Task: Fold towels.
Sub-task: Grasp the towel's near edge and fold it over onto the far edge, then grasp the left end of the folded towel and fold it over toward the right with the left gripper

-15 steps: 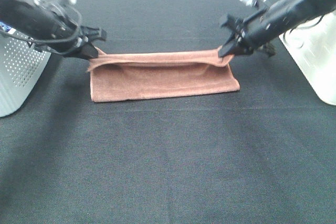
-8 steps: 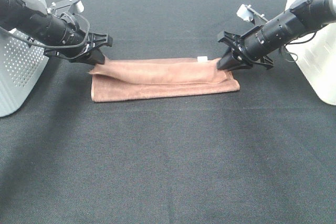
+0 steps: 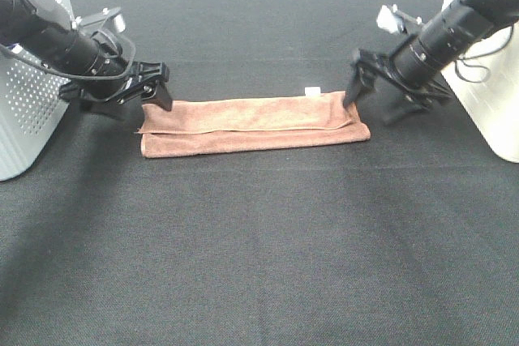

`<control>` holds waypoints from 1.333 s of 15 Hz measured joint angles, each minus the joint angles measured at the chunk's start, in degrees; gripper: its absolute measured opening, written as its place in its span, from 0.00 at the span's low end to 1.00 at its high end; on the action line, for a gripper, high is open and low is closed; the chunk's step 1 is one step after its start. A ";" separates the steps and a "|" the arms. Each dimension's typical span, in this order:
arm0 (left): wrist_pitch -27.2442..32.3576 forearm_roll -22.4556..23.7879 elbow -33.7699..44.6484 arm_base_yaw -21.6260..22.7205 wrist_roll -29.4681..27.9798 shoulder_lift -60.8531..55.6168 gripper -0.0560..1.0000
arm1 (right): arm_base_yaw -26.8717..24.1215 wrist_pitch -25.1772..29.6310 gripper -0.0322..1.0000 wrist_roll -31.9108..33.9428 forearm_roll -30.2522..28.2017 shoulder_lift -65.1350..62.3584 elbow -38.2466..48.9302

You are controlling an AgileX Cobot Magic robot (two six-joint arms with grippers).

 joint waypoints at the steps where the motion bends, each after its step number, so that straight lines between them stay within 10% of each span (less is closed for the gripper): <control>1: 0.00 -0.23 -0.11 0.06 -0.63 0.74 0.77 | 0.00 0.17 0.74 0.40 -0.40 0.00 0.00; 8: -1.03 -9.17 -1.38 0.06 -0.92 4.87 0.73 | 0.00 0.17 0.74 0.46 -0.52 0.00 0.00; 10: -0.29 -11.75 -3.09 -0.11 0.57 6.36 0.63 | 0.00 0.17 0.74 0.46 -0.52 0.00 0.00; 12: 2.64 -11.92 -5.50 -0.46 0.80 7.85 0.30 | 0.00 0.17 0.74 0.46 -0.52 0.00 0.00; 14: 6.53 -9.57 -8.82 -0.74 0.69 8.37 0.09 | 0.00 0.17 0.74 0.46 -0.52 0.00 0.00; 20: 21.83 13.81 -21.54 -0.86 -14.38 4.53 0.09 | 0.00 0.17 0.74 0.46 -0.52 0.00 0.00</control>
